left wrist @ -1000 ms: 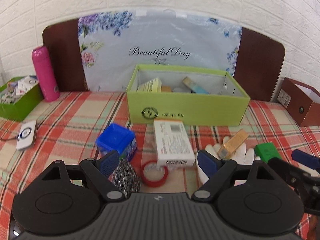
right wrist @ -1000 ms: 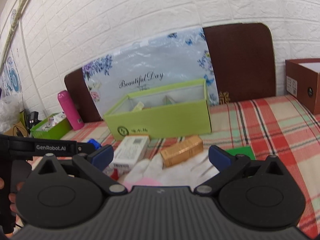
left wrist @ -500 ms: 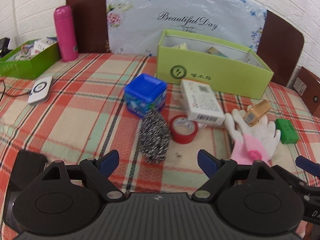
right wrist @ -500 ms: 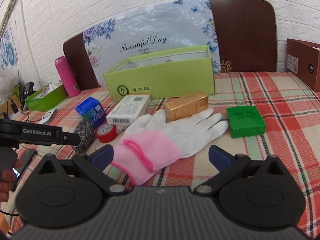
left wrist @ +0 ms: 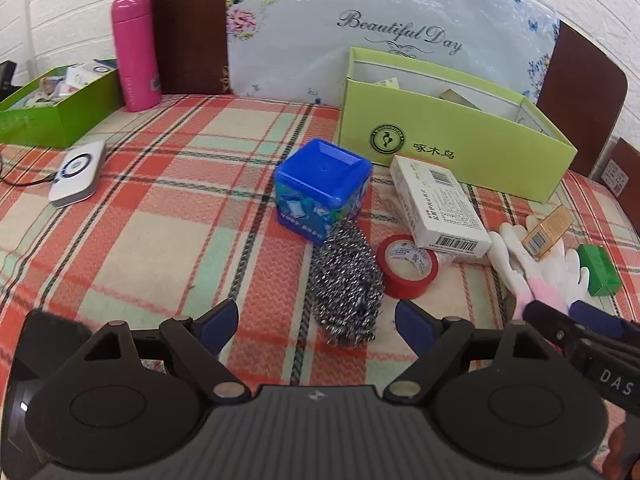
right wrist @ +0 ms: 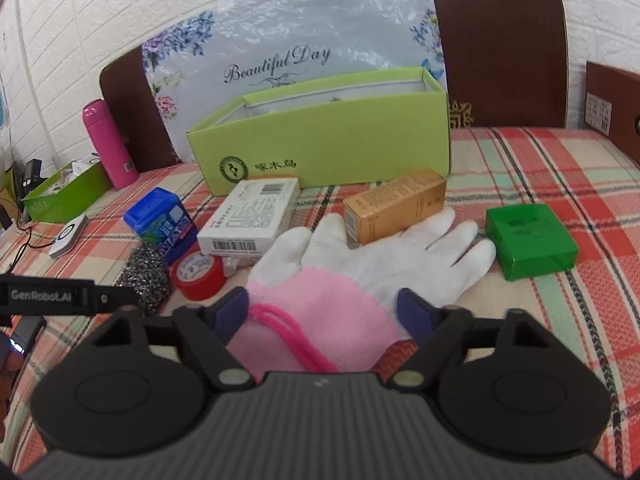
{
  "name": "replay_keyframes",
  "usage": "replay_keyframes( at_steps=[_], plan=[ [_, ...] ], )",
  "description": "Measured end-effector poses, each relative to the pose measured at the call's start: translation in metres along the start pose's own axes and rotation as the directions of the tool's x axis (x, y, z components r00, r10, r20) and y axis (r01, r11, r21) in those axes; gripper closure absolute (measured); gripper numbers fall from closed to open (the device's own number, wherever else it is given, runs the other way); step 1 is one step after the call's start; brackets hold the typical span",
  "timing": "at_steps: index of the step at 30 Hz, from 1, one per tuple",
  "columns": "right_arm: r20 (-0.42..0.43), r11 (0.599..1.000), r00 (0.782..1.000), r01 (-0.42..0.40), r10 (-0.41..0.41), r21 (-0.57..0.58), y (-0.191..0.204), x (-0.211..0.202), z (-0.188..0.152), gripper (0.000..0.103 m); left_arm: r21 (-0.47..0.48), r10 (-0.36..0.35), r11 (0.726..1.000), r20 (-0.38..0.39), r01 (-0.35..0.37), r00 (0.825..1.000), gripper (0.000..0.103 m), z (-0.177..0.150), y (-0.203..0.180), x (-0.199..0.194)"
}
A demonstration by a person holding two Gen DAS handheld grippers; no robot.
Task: Organize objects
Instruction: 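Grasp a white glove cuff with the right tool while the left grasps the steel wool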
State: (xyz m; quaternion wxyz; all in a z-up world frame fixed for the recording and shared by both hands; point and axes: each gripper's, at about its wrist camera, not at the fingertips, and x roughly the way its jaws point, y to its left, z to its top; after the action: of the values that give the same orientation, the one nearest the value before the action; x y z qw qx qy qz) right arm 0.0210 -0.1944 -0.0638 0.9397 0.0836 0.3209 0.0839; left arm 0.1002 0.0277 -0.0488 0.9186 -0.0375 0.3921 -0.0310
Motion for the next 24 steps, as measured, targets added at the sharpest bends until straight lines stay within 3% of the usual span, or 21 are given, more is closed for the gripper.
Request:
replay_keyframes(
  at_steps=[1, 2, 3, 4, 6, 8, 10, 13, 17, 20, 22, 24],
  plan=[
    [-0.005, 1.000, 1.000, -0.009, 0.009, 0.003, -0.003, -0.001, -0.002, 0.061, 0.005, -0.005, 1.000, -0.001, 0.005, 1.000, 0.014, 0.001, 0.000, 0.005],
    [0.000, 1.000, 1.000, -0.029, 0.029, 0.005, -0.006, -0.005, -0.003, 0.067, 0.005, -0.005, 1.000, -0.007, 0.005, 1.000, 0.014, 0.003, -0.001, 0.009],
    [0.008, 1.000, 0.999, -0.031, 0.031, 0.001, -0.007, -0.010, -0.003, 0.084, 0.003, -0.002, 1.000, -0.015, 0.002, 1.000, 0.014, 0.004, -0.001, 0.014],
    [0.017, 1.000, 1.000, -0.017, 0.017, -0.020, -0.007, -0.017, -0.003, 0.091, 0.001, -0.002, 1.000, -0.019, 0.002, 1.000, 0.014, 0.005, 0.000, 0.019],
    [0.042, 0.999, 0.999, -0.010, 0.012, -0.050, -0.010, -0.032, -0.004, 0.093, -0.001, -0.013, 1.000, -0.018, 0.013, 1.000, 0.018, 0.007, 0.001, 0.023],
    [0.047, 0.998, 0.999, -0.015, 0.018, -0.067, -0.018, -0.047, -0.006, 0.094, 0.001, -0.057, 0.998, -0.020, 0.057, 0.998, 0.044, 0.008, 0.003, 0.026],
    [0.036, 0.997, 0.999, -0.010, 0.013, -0.083, -0.028, -0.063, -0.010, 0.094, -0.016, -0.114, 0.993, -0.042, 0.113, 0.993, 0.062, 0.007, 0.004, 0.027],
    [-0.006, 0.994, 1.000, -0.020, 0.019, -0.107, -0.044, -0.089, -0.022, 0.094, 0.035, -0.136, 0.990, -0.044, 0.137, 0.990, 0.063, 0.001, -0.007, 0.015],
    [-0.129, 0.985, 0.991, -0.041, 0.019, -0.169, -0.056, -0.109, -0.044, 0.094, 0.131, -0.224, 0.963, -0.091, 0.235, 0.970, 0.063, -0.021, -0.021, -0.005],
    [-0.173, 0.991, 0.984, -0.054, 0.032, -0.121, -0.066, -0.116, -0.055, 0.078, 0.190, -0.239, 0.947, -0.125, 0.260, 0.963, 0.060, -0.040, -0.027, -0.018],
    [-0.165, 0.996, 0.983, -0.082, 0.075, -0.036, -0.073, -0.118, -0.054, 0.027, 0.205, -0.226, 0.947, -0.127, 0.248, 0.966, 0.049, -0.046, -0.028, -0.023],
    [-0.119, 0.997, 0.990, -0.076, 0.077, 0.017, -0.076, -0.117, -0.049, 0.016, 0.202, -0.208, 0.953, -0.107, 0.226, 0.972, 0.040, -0.045, -0.028, -0.024]
  ],
)
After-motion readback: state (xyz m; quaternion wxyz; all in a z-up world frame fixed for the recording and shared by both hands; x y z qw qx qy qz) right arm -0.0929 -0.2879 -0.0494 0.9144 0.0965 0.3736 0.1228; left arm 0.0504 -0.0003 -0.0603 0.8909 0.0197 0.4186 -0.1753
